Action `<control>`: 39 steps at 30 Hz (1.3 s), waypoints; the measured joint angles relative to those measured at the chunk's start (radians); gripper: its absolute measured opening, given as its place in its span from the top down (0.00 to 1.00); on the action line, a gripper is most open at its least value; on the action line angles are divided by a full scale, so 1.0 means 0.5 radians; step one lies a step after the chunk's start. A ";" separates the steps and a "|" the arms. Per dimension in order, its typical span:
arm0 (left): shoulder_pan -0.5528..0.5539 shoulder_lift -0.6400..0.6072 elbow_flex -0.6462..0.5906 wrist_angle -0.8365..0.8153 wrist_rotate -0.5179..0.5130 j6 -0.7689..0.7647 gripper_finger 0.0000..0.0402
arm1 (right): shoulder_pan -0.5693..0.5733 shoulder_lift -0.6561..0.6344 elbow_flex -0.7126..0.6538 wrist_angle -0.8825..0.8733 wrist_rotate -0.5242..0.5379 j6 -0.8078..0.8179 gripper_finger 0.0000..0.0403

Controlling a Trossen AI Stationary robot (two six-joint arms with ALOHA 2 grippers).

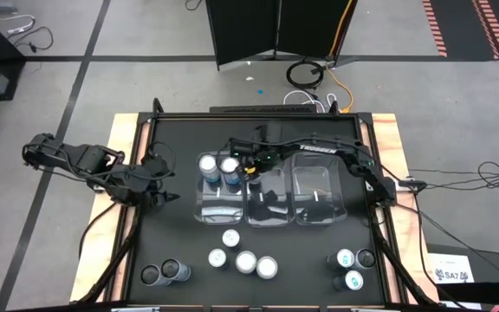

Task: Sort soda cans
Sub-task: Put the top white soda can into the middle transparent bin

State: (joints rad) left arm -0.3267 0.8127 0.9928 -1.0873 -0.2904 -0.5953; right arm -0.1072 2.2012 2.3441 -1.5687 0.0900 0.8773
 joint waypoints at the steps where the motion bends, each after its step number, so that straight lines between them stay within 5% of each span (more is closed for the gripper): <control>1: 0.000 0.000 0.000 0.000 -0.001 0.009 0.04 | -0.008 0.001 0.000 -0.001 0.024 0.002 0.37; 39: -0.002 0.024 -0.002 0.002 -0.005 -0.056 0.04 | -0.061 0.164 -0.026 0.096 0.118 -0.020 0.25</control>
State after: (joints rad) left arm -0.3275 0.8246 0.9920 -1.0863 -0.2927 -0.6231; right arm -0.1376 2.2829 2.3310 -1.5207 0.1490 0.8673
